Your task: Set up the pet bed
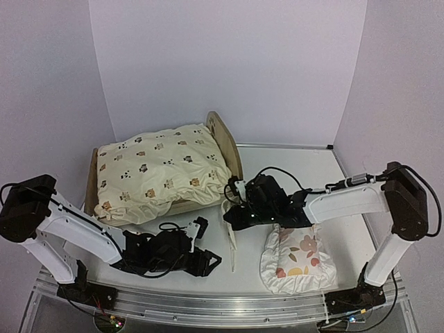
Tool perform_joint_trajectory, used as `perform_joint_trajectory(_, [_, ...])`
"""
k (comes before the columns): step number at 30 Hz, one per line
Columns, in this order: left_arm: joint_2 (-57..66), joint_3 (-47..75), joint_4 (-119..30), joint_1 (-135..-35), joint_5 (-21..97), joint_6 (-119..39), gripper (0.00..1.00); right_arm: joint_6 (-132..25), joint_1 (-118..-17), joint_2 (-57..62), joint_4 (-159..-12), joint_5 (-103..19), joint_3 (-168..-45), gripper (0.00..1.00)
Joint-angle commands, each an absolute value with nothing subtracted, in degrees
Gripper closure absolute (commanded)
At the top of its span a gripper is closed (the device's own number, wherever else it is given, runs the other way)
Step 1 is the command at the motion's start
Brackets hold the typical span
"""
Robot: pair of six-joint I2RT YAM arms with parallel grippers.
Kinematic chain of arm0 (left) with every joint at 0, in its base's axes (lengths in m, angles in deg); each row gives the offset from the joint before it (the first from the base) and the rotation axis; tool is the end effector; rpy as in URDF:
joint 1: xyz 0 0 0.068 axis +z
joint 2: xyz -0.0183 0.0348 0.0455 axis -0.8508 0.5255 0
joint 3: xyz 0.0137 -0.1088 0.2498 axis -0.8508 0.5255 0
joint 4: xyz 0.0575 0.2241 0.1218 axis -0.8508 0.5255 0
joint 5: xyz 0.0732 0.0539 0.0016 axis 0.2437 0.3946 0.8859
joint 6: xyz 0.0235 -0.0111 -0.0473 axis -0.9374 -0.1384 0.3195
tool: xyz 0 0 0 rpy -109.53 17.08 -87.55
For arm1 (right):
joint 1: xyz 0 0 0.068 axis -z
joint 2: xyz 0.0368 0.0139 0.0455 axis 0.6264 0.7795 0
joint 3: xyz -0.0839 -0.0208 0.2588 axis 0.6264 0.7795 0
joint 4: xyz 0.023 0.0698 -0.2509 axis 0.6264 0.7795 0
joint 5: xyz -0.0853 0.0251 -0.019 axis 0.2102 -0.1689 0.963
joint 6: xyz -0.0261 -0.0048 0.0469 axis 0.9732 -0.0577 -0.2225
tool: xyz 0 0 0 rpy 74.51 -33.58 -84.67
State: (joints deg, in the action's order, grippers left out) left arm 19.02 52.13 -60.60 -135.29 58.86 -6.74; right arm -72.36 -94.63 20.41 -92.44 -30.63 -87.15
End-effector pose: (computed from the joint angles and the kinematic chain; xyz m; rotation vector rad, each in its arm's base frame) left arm 0.0732 -0.2836 0.1406 0.5460 2.3168 -0.8805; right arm 0.2094 0.3045 0.1864 -0.5576 2.2328 0.7026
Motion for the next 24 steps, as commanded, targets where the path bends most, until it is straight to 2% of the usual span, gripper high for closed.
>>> perform_joint_trajectory(1, [15.1, 53.3, -59.7, -135.5, 61.7, -7.9, 0.36, -82.7, -95.8, 21.5, -105.5, -37.6, -86.1, 1.00])
perform_joint_trajectory(7, [13.0, 54.1, -58.2, -135.5, 63.2, -7.6, 0.36, -93.0, -95.9, 28.2, -119.3, -38.4, -84.7, 1.00])
perform_joint_trajectory(16, [11.5, 54.4, -55.6, -135.6, 64.4, -7.9, 0.37, -95.4, -95.9, 28.9, -122.7, -30.4, -76.1, 0.99])
perform_joint_trajectory(24, [12.8, 52.7, -54.1, -135.5, 64.3, -9.0, 0.37, -95.2, -95.8, 25.0, -122.6, -26.2, -69.5, 0.73])
